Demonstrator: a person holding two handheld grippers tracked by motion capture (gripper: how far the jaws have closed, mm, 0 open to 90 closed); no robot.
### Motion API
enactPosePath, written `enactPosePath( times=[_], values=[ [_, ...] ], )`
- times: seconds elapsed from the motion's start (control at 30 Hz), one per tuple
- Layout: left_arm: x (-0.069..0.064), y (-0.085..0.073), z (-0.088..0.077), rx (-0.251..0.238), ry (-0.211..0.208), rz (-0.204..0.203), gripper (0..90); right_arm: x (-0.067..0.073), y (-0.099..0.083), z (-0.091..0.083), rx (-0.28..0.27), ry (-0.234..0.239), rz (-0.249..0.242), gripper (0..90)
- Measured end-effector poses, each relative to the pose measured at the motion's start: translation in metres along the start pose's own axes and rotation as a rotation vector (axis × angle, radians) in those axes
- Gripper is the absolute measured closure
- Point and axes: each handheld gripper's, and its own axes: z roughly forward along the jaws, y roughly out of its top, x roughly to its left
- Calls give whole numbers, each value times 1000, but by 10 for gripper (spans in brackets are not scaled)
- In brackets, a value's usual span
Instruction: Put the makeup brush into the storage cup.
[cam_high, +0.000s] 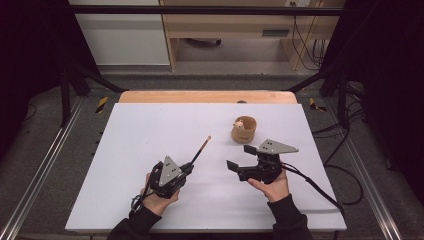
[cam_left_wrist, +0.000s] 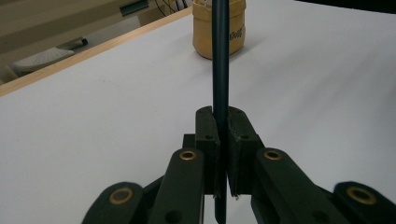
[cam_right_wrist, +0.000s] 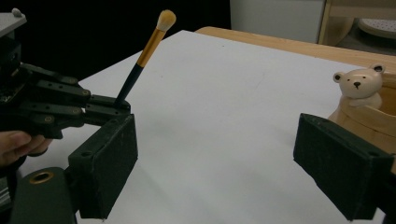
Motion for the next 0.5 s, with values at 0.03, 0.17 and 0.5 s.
enactPosePath(
  times=[0.03,0.17,0.5],
  values=[
    [-2,-1,1,-2,-4,-13,841,1,0,2,-1,9,9,140],
    [-5,-3,3,-3,-5,-23,841,3,-1,9,-11,19,28,150],
    [-8,-3,3,-18,0,-53,842,10,2,21,-33,26,58,160]
  ],
)
